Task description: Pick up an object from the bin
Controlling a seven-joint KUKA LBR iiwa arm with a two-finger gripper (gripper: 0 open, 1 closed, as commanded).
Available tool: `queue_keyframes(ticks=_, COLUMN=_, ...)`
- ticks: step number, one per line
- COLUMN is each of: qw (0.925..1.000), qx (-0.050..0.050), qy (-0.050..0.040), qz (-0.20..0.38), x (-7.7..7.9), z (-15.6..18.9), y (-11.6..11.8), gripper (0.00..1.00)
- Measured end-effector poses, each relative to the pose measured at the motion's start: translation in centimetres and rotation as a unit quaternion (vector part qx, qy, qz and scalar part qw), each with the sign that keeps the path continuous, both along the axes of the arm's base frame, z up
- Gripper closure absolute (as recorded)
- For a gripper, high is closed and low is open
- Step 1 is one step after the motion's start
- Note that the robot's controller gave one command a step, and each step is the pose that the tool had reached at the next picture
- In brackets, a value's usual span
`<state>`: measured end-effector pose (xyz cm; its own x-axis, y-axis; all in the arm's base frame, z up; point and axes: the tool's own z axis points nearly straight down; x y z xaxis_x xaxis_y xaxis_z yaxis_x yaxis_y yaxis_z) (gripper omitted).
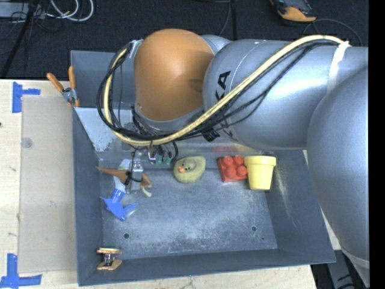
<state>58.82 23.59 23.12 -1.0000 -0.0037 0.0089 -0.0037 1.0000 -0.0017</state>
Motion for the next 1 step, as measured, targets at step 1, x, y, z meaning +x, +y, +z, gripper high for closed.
queue_keyframes(ticks=1, qw=1.0000, qx=0.001, qy=-0.0037, qz=-0.002, x=0.16, z=0.54, y=-0.14, gripper=0.00)
